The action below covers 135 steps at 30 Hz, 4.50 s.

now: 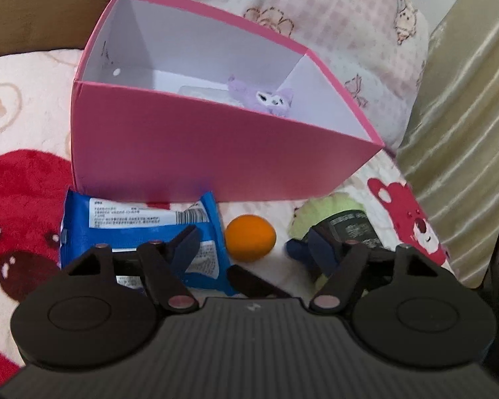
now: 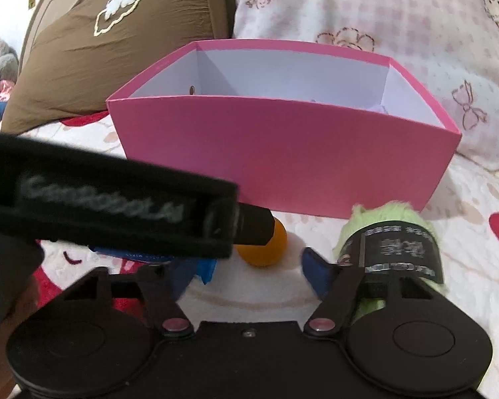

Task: Organize objects
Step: 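Close the left and right grippers together on the small orange ball, then lift the orange ball with both grippers and carry it over the pink box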

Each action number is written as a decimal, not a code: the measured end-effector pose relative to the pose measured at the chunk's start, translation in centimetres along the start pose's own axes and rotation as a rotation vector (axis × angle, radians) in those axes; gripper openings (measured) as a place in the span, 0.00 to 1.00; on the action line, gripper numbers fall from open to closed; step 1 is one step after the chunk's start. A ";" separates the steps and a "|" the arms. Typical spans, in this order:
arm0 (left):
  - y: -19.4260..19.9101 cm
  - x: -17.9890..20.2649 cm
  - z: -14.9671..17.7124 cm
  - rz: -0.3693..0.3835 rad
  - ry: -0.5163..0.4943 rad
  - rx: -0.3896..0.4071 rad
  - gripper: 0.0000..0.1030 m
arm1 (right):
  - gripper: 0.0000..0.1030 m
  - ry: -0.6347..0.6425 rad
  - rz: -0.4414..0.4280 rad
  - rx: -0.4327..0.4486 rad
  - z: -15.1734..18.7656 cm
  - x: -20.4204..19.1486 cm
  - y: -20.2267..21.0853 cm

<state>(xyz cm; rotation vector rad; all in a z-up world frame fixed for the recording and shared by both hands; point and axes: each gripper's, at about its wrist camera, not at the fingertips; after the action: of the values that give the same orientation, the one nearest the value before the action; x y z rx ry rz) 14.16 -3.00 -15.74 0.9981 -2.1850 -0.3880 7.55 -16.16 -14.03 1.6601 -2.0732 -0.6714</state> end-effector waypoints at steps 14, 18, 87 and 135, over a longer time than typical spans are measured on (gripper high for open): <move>-1.0 -0.5 0.2 0.032 -0.016 -0.028 0.31 | 0.35 0.079 0.078 0.009 -0.1 -0.6 -1.3; -1.4 -0.6 0.4 0.049 -0.004 -0.035 0.29 | 0.30 0.109 0.065 0.011 -0.2 -1.1 -1.4; 7.9 5.2 -1.8 -0.033 -0.154 -0.259 0.24 | 0.37 0.165 -0.104 -0.019 -0.8 -3.8 7.6; 5.7 5.9 -19.8 0.054 -0.044 -0.186 0.23 | 0.37 0.244 -0.142 0.022 -18.3 0.1 6.2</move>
<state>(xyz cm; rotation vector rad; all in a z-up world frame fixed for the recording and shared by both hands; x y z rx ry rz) 22.18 -3.38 4.16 0.8349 -2.1642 -0.5807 13.28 -17.30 4.35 1.8159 -1.8116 -0.4638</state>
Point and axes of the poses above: each gripper's, at about its wrist camera, not at the fingertips, and y roughly against the way its jaws point, x to its right, z to its underside, and after that the axes turned 4 degrees about x, right-handed
